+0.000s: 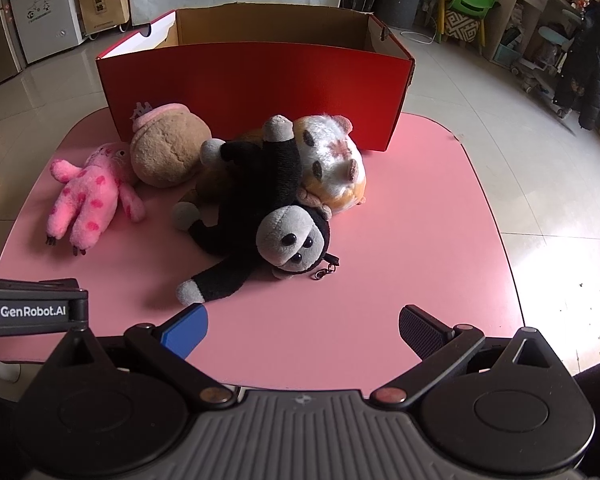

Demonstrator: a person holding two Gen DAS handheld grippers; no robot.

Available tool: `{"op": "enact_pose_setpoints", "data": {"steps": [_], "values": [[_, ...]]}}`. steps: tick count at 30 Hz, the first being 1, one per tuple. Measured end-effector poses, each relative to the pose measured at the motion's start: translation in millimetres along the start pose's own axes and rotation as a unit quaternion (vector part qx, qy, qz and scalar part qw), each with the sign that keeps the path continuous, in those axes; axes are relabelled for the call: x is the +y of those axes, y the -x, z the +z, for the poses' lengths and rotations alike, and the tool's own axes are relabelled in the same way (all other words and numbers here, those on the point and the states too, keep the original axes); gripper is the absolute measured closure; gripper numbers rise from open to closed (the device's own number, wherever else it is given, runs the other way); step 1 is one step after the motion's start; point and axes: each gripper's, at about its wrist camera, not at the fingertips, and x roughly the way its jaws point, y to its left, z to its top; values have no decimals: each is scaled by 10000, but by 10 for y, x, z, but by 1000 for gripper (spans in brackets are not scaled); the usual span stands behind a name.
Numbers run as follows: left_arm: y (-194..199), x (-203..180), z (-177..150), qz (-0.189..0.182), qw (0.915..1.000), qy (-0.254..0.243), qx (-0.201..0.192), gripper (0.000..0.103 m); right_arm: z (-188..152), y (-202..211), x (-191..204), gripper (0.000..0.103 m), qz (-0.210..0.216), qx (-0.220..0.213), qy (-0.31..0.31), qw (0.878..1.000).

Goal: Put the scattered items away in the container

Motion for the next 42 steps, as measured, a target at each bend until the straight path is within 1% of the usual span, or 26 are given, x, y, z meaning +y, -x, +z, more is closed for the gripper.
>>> {"op": "enact_pose_setpoints", "data": {"steps": [13, 25, 29, 33, 41, 42], "values": [[-21, -4, 2, -5, 10000, 2, 17, 0, 7, -10, -28, 0, -3, -1, -32, 10000], [-49, -25, 5, -35, 10000, 2, 62, 0, 27, -40, -107, 2, -52, -35, -72, 10000], [-55, -41, 8, -63, 10000, 1, 76, 0, 36, -48, -143, 5, -10, -21, -143, 9999], [-49, -66, 16, -91, 9999, -25, 57, 0, 55, -43, -183, 12, 44, -44, -205, 9998], [-44, -122, 28, -147, 9998, -132, 10, 0, 76, -45, -254, 13, 55, -139, -204, 9997], [-43, -126, 29, -171, 9998, -130, 6, 0, 76, -48, -265, 15, 68, -135, -226, 9996]]}}
